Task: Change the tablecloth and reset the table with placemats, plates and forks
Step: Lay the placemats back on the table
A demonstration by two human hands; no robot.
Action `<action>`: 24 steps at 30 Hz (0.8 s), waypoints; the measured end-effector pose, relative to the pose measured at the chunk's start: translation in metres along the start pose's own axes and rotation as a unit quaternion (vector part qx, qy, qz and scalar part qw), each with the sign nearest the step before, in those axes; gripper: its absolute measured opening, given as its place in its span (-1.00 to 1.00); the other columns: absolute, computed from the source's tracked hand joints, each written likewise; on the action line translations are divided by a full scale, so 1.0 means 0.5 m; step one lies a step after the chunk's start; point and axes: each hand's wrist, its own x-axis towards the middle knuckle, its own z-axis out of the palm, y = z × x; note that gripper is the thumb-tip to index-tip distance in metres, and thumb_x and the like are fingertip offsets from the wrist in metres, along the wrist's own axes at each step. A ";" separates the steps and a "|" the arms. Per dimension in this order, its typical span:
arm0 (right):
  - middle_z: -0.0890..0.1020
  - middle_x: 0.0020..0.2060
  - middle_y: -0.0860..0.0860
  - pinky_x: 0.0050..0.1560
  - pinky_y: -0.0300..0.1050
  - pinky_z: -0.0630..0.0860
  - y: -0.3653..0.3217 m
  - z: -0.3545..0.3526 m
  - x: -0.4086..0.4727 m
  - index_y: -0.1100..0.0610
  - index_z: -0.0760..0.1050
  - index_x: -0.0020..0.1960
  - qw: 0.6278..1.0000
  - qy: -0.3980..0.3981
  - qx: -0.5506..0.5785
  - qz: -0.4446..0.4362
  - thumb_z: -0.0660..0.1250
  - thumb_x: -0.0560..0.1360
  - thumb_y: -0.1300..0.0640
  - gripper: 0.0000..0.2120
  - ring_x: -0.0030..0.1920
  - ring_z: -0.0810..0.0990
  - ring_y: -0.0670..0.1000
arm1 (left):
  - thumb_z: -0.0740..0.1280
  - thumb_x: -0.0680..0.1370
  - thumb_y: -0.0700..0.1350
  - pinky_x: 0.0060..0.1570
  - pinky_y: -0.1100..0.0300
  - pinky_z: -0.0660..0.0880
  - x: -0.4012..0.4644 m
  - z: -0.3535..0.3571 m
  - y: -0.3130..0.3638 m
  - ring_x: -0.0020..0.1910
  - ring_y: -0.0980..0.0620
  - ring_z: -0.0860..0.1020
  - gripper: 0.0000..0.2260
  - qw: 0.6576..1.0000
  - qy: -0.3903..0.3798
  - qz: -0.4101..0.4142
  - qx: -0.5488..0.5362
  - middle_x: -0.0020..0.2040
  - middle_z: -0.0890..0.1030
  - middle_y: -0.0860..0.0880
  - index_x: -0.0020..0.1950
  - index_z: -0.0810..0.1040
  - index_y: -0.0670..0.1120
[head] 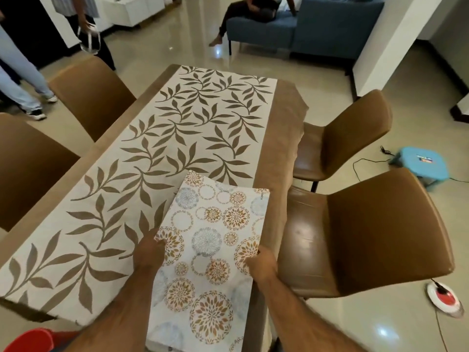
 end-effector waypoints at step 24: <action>0.59 -0.11 0.00 -0.09 -0.17 0.49 -0.024 0.046 0.000 0.10 0.50 -0.10 0.984 0.126 -0.098 0.074 0.37 0.45 0.02 -0.85 -0.10 0.56 0.02 | 0.35 0.57 -0.15 0.32 0.03 0.35 0.013 0.009 -0.013 0.32 -0.20 0.47 -0.60 0.996 -0.007 0.030 0.086 0.32 0.53 -0.22 0.39 0.45 -0.22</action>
